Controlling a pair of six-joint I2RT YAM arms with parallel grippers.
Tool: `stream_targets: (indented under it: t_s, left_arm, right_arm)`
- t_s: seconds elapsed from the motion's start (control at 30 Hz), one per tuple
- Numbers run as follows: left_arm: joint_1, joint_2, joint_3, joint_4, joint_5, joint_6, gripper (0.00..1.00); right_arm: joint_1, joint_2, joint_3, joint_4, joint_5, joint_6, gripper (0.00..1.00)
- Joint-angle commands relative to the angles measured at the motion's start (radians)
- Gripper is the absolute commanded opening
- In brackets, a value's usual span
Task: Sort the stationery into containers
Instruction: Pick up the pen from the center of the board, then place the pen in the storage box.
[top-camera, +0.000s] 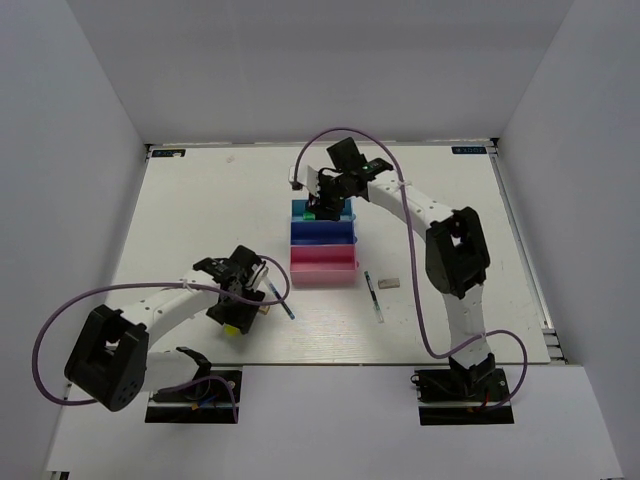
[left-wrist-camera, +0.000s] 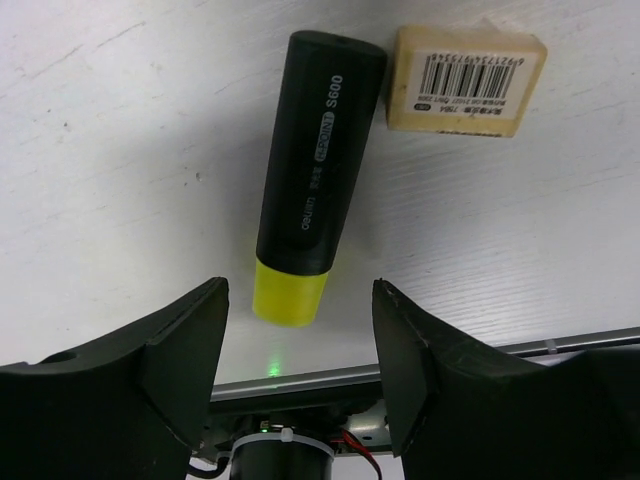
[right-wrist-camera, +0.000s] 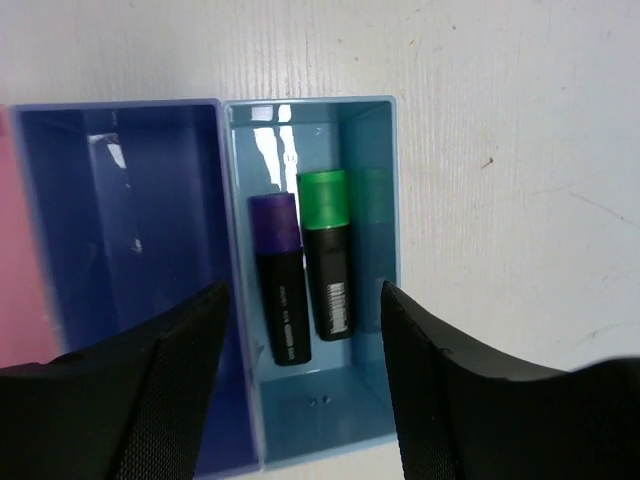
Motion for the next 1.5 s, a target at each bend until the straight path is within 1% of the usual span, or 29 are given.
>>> stream_targets:
  t_s: [0.0, 0.07, 0.1, 0.17, 0.2, 0.23, 0.33, 0.5, 0.6, 0.63, 0.67, 0.73, 0.77, 0.83, 0.87, 0.9, 0.93, 1.0, 1.07, 1.1, 1.13, 1.17, 1.2, 1.23, 1.27, 1.3, 1.33, 1.37, 1.47]
  left_arm:
    - [0.018, 0.009, 0.032, 0.034, 0.046, 0.03, 0.69]
    - [0.035, 0.032, 0.037, 0.046, 0.057, 0.041, 0.66]
    - [0.038, 0.044, 0.04, 0.053, 0.051, 0.044, 0.62]
    - [0.048, 0.081, 0.057, 0.063, 0.054, 0.056, 0.57]
    - [0.048, 0.093, 0.064, 0.069, 0.048, 0.057, 0.54]
    - [0.046, 0.118, 0.072, 0.074, 0.046, 0.06, 0.53]
    - [0.049, 0.173, 0.095, 0.08, 0.035, 0.065, 0.52]
    - [0.049, 0.211, 0.085, 0.091, 0.032, 0.071, 0.52]
    - [0.049, 0.21, 0.078, 0.089, 0.026, 0.07, 0.35]
    - [0.051, 0.213, 0.078, 0.088, 0.026, 0.067, 0.23]
    - [0.049, 0.205, 0.078, 0.08, 0.025, 0.062, 0.17]
    - [0.046, 0.167, 0.092, 0.071, 0.019, 0.048, 0.07]
    - [0.042, 0.153, 0.094, 0.062, 0.015, 0.036, 0.04]
    - [0.032, 0.074, 0.118, 0.042, -0.007, 0.012, 0.0]
    - [0.031, 0.051, 0.126, 0.022, -0.015, 0.001, 0.0]
    - [0.022, 0.031, 0.137, 0.005, -0.017, -0.007, 0.0]
    - [0.018, -0.033, 0.176, -0.006, -0.027, -0.008, 0.0]
    - [-0.006, -0.092, 0.228, -0.032, -0.041, -0.002, 0.0]
    - [-0.026, -0.12, 0.306, -0.027, -0.043, 0.037, 0.0]
    - [-0.058, -0.118, 0.327, -0.009, -0.026, 0.08, 0.0]
    - [-0.067, -0.112, 0.356, 0.008, -0.015, 0.108, 0.0]
    - [-0.074, -0.095, 0.388, 0.058, 0.001, 0.182, 0.0]
    - [-0.093, -0.083, 0.4, 0.107, 0.059, 0.264, 0.0]
    - [-0.103, -0.072, 0.411, 0.175, 0.072, 0.302, 0.0]
    - [-0.109, -0.042, 0.431, 0.213, 0.096, 0.399, 0.0]
    - [-0.11, -0.032, 0.437, 0.252, 0.144, 0.43, 0.0]
    - [-0.109, -0.019, 0.445, 0.366, 0.167, 0.464, 0.0]
    - [-0.109, 0.027, 0.457, 0.405, 0.199, 0.541, 0.0]
    - [-0.11, 0.136, 0.511, 0.534, 0.233, 0.657, 0.0]
  right_arm:
    - [-0.008, -0.174, -0.051, 0.034, -0.031, 0.123, 0.65]
    - [-0.002, -0.215, -0.092, 0.074, -0.043, 0.185, 0.67]
    - [-0.02, -0.285, -0.164, 0.082, -0.047, 0.208, 0.67]
    - [-0.028, -0.331, -0.238, 0.106, -0.07, 0.247, 0.67]
    - [-0.032, -0.418, -0.287, 0.12, -0.08, 0.259, 0.67]
    - [-0.037, -0.439, -0.313, 0.126, -0.081, 0.265, 0.67]
    - [-0.051, -0.546, -0.46, 0.165, -0.101, 0.302, 0.67]
    - [-0.074, -0.699, -0.606, 0.195, -0.127, 0.344, 0.67]
    - [-0.084, -0.779, -0.689, 0.198, -0.132, 0.365, 0.67]
    - [-0.089, -0.807, -0.714, 0.195, -0.133, 0.37, 0.67]
    - [-0.094, -0.816, -0.723, 0.191, -0.133, 0.374, 0.67]
    - [-0.098, -0.874, -0.758, 0.18, -0.126, 0.386, 0.67]
    - [-0.104, -0.887, -0.769, 0.165, -0.123, 0.388, 0.67]
    - [-0.106, -0.931, -0.781, 0.153, -0.08, 0.411, 0.6]
    - [-0.106, -0.939, -0.789, 0.122, -0.068, 0.423, 0.48]
    - [-0.106, -0.96, -0.792, 0.105, -0.045, 0.428, 0.0]
    - [-0.109, -0.975, -0.795, 0.085, -0.032, 0.431, 0.0]
    - [-0.115, -1.009, -0.834, 0.065, 0.006, 0.451, 0.0]
    - [-0.118, -1.051, -0.89, 0.08, 0.035, 0.456, 0.0]
    - [-0.12, -1.078, -0.959, 0.117, 0.047, 0.459, 0.0]
    - [-0.118, -1.097, -0.976, 0.126, 0.058, 0.463, 0.05]
    - [-0.121, -1.112, -0.995, 0.134, 0.093, 0.466, 0.11]
    - [-0.124, -1.123, -1.031, 0.157, 0.104, 0.468, 0.18]
    - [-0.124, -1.133, -1.045, 0.168, 0.126, 0.474, 0.18]
    - [-0.129, -1.143, -1.056, 0.174, 0.144, 0.482, 0.18]
    - [-0.127, -1.147, -1.085, 0.194, 0.156, 0.488, 0.19]
    - [-0.132, -1.161, -1.097, 0.203, 0.163, 0.492, 0.19]
    - [-0.133, -1.167, -1.119, 0.223, 0.172, 0.497, 0.19]
    - [-0.141, -1.183, -1.153, 0.254, 0.207, 0.5, 0.19]
